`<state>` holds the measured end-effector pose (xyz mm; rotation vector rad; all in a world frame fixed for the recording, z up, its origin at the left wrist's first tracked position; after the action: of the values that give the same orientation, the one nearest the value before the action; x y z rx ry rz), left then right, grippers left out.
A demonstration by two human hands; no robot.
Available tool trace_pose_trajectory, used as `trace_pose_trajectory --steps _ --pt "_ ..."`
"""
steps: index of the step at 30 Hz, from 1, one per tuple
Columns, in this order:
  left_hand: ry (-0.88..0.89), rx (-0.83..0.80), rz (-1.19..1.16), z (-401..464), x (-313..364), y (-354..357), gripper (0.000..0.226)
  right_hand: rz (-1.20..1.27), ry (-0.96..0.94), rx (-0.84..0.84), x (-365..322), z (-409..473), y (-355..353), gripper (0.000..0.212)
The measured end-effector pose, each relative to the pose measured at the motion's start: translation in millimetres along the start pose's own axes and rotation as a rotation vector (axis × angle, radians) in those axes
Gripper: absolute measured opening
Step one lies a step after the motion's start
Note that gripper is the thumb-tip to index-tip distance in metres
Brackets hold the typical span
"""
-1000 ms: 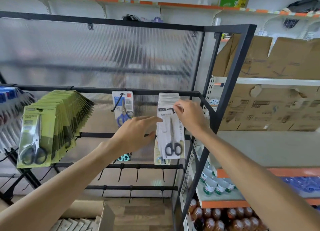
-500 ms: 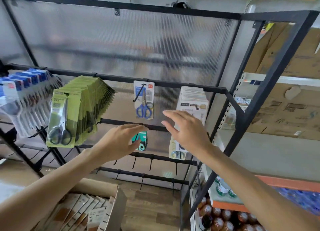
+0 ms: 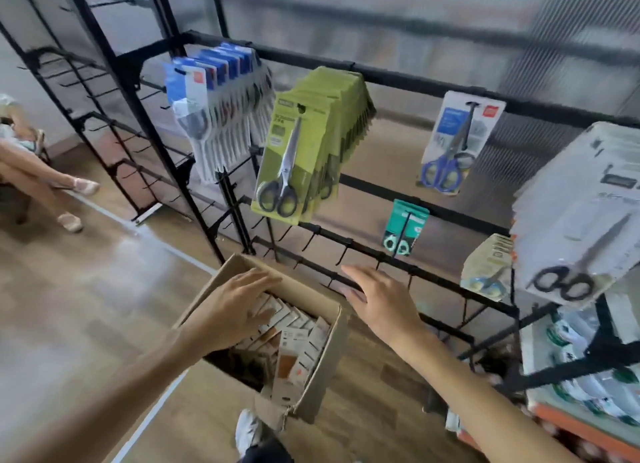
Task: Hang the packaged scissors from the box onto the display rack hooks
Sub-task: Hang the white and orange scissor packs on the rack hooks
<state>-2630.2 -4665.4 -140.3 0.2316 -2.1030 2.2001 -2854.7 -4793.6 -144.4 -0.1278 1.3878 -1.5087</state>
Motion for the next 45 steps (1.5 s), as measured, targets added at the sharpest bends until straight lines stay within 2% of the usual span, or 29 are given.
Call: trace_pose_trajectory --steps 2,4,9,17,25,32,37,40,43,45 --pt "-0.067 -0.006 -0.056 -26 -32 25 0.053 0.015 0.106 -0.094 -1 -6 44 0.041" --pt "-0.104 -0.078 -0.091 -50 -59 48 0.051 0.041 0.213 -0.175 -4 -11 82 0.043" --pt "-0.102 -0.246 -0.14 -80 -124 89 0.054 0.073 0.399 -0.328 -14 -21 169 0.041" --pt "-0.15 -0.437 -0.265 -73 -170 160 0.053 0.163 0.754 -0.471 -28 -61 245 0.042" --pt "-0.258 -0.541 -0.321 -48 -197 222 0.05 0.105 0.823 -0.636 0 -70 295 0.048" --pt "-0.305 -0.733 -0.199 -34 -225 299 0.055 0.096 0.76 -0.75 16 -54 384 0.046" --pt "-0.338 -0.679 -0.197 -41 -236 330 0.051 -0.031 0.782 -0.853 29 -56 450 0.039" --pt "-0.353 -0.588 -0.173 -48 -236 336 0.046 -0.06 0.878 -0.885 46 -65 467 0.035" --pt "-0.345 -0.529 -0.147 -47 -232 336 0.042 0.001 0.921 -0.81 66 -74 480 0.026" --pt "-0.331 -0.564 -0.126 -44 -231 340 0.041 0.068 0.94 -0.763 72 -79 485 0.019"
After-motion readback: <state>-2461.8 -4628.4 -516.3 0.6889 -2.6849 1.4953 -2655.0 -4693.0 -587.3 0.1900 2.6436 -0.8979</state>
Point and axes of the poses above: each hand's wrist, its own z-axis towards the middle knuckle, its own y-axis out of the palm, x = y × z, the point moved 5 cm from there along z, towards the middle knuckle, and after that the axes turned 10 degrees about z, right-handed, at the moved point
